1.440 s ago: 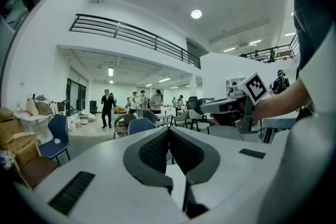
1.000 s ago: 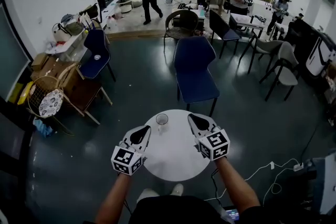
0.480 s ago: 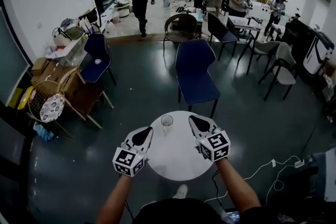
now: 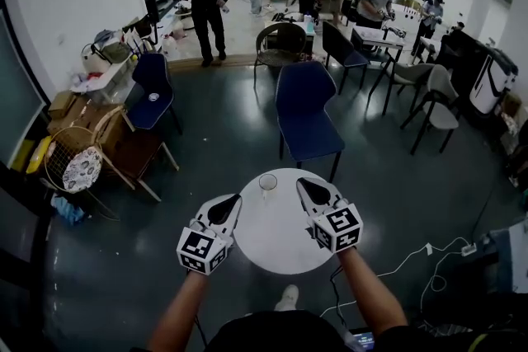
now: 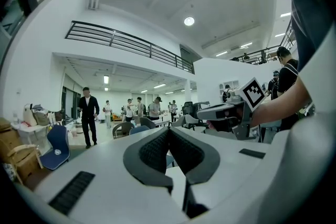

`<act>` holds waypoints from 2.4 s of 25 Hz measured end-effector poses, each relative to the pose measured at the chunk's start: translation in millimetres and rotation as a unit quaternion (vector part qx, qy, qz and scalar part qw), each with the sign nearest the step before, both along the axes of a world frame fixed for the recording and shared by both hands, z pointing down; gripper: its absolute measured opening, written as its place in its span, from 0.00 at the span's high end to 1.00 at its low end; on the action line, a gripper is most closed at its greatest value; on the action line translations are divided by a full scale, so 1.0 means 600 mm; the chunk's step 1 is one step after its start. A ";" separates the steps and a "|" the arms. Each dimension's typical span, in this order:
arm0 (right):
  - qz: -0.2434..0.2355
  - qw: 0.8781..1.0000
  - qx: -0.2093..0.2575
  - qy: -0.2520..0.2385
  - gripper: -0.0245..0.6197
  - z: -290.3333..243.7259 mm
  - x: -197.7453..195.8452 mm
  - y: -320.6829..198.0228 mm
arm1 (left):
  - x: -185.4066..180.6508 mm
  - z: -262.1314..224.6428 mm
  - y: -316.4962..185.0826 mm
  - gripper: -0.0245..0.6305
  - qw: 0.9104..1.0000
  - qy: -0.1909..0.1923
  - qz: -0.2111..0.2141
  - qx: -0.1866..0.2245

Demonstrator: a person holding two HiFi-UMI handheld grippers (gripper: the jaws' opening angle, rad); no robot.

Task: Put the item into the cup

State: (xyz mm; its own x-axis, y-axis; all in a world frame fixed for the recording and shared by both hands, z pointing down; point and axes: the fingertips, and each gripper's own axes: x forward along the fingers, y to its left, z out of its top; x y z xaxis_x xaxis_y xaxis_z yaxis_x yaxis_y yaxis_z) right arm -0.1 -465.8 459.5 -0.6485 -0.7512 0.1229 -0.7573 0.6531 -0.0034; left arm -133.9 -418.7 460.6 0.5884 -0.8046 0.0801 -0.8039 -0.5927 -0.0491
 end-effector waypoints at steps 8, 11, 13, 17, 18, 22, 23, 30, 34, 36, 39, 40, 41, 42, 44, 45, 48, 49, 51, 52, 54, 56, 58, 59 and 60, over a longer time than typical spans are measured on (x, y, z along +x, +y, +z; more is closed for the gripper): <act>0.011 1.000 0.004 -0.002 0.94 -0.003 -0.028 0.075 | -0.025 -0.003 0.070 0.94 1.000 0.002 0.012 0.006; 0.016 1.000 0.004 -0.004 0.94 -0.009 -0.041 0.103 | -0.037 -0.009 0.098 0.94 1.000 0.001 0.017 0.007; 0.019 1.000 0.005 -0.003 0.94 -0.017 -0.052 0.126 | -0.048 -0.016 0.118 0.94 1.000 0.002 0.021 0.007; 0.024 1.000 0.011 -0.002 0.94 -0.024 -0.074 0.172 | -0.068 -0.021 0.158 0.94 1.000 0.001 0.028 0.012; 0.026 1.000 0.011 -0.002 0.94 -0.025 -0.078 0.181 | -0.072 -0.022 0.167 0.94 0.999 0.002 0.029 0.013; 0.031 0.999 0.014 -0.002 0.94 -0.032 -0.098 0.219 | -0.094 -0.026 0.201 0.94 0.999 0.002 0.032 0.014; 0.031 0.999 0.016 -0.001 0.94 -0.034 -0.105 0.229 | -0.101 -0.027 0.209 0.94 0.999 0.002 0.034 0.014; 0.037 0.999 0.019 0.004 0.94 -0.034 -0.127 0.291 | -0.123 -0.026 0.267 0.94 0.999 0.005 0.041 0.017; 0.039 0.999 0.017 0.006 0.94 -0.024 -0.134 0.318 | -0.128 -0.012 0.295 0.94 0.999 0.007 0.044 0.012; 0.043 0.999 0.018 0.004 0.94 -0.023 -0.134 0.327 | -0.127 -0.009 0.306 0.94 0.999 0.006 0.048 0.012; 0.043 0.999 0.016 0.000 0.94 -0.023 -0.146 0.338 | -0.139 -0.002 0.315 0.94 0.999 0.003 0.044 0.004; 0.042 0.999 0.017 0.001 0.94 -0.022 -0.148 0.342 | -0.141 0.001 0.318 0.94 0.999 0.004 0.041 0.001; 0.042 0.999 0.019 0.003 0.94 -0.021 -0.149 0.345 | -0.141 0.002 0.319 0.94 0.999 0.004 0.040 0.000; 0.043 0.999 0.021 0.004 0.94 -0.022 -0.151 0.346 | -0.141 0.003 0.319 0.94 0.999 0.004 0.040 0.000; 0.043 0.999 0.023 0.003 0.94 -0.026 -0.155 0.345 | -0.144 0.004 0.317 0.94 0.999 0.000 0.040 0.002; 0.043 0.999 0.023 0.003 0.94 -0.028 -0.156 0.343 | -0.145 0.004 0.316 0.94 0.999 0.001 0.039 0.002; 0.042 0.999 0.027 0.002 0.94 -0.032 -0.143 0.338 | -0.138 0.002 0.308 0.94 0.999 0.008 0.033 0.002; 0.041 0.999 0.028 0.002 0.94 -0.032 -0.138 0.336 | -0.133 0.001 0.306 0.94 0.999 0.008 0.032 0.003; 0.039 0.999 0.028 0.004 0.94 -0.034 -0.125 0.332 | -0.121 -0.004 0.299 0.94 0.999 0.008 0.031 0.004; 0.039 0.999 0.028 0.005 0.94 -0.035 -0.117 0.330 | -0.114 -0.009 0.297 0.94 0.999 0.009 0.030 0.005; 0.041 0.999 0.026 0.005 0.94 -0.039 -0.097 0.327 | -0.099 -0.017 0.293 0.94 0.999 0.009 0.030 0.005; 0.043 0.999 0.024 0.003 0.94 -0.041 -0.074 0.325 | -0.079 -0.020 0.292 0.94 0.999 0.009 0.030 0.004; 0.044 0.999 0.022 0.003 0.94 -0.043 -0.051 0.326 | -0.057 -0.023 0.296 0.94 1.000 0.008 0.030 0.004; 0.044 0.999 0.021 0.003 0.94 -0.046 -0.041 0.327 | -0.047 -0.026 0.297 0.94 1.000 0.008 0.029 0.004; 0.044 0.999 0.021 0.004 0.94 -0.050 -0.031 0.327 | -0.037 -0.031 0.299 0.94 1.000 0.009 0.029 0.003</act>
State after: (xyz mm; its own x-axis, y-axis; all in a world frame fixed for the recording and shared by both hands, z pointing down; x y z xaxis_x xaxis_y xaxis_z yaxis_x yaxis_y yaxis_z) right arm -18.7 -269.5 429.4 -0.5793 -0.8095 0.0957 -0.8113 0.5839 0.0283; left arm -155.9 -239.5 441.8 0.6347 -0.7700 0.0648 -0.7694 -0.6375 -0.0395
